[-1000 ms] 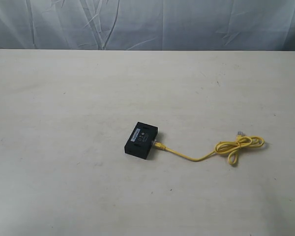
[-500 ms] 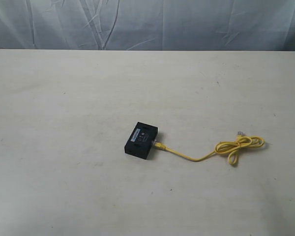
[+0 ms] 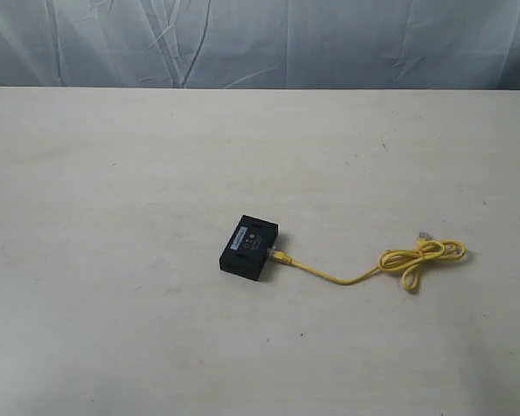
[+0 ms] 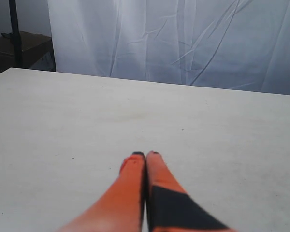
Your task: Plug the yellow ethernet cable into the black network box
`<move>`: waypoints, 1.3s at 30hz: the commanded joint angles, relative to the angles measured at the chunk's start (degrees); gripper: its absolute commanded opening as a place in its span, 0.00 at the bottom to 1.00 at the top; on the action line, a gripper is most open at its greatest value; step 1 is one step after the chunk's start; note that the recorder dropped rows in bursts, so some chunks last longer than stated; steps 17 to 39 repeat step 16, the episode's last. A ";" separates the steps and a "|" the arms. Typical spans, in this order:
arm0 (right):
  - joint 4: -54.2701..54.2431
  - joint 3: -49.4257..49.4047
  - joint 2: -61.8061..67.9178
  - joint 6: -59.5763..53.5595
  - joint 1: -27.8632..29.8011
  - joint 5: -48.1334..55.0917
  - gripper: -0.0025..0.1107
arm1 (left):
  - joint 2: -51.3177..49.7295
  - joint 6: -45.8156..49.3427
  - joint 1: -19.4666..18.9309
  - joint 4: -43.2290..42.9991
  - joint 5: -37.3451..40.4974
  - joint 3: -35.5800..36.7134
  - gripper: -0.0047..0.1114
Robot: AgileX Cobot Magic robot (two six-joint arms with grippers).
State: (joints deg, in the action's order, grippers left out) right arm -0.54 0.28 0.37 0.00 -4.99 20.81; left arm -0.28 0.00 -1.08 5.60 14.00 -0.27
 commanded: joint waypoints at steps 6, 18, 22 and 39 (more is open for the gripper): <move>-0.11 -0.28 -0.37 0.00 0.28 -0.65 0.02 | 0.28 0.30 -0.12 -0.35 -0.73 0.27 0.04; -0.11 -0.28 -0.37 0.00 0.28 -0.65 0.02 | 0.28 0.35 -0.12 -2.90 -0.73 0.27 0.04; -0.11 -0.28 -0.37 0.00 0.28 -0.65 0.02 | 0.28 0.35 -0.12 -2.90 -0.73 0.27 0.04; -0.11 -0.28 -0.37 0.00 0.28 -0.65 0.02 | 0.28 0.35 -0.12 -2.90 -0.73 0.27 0.04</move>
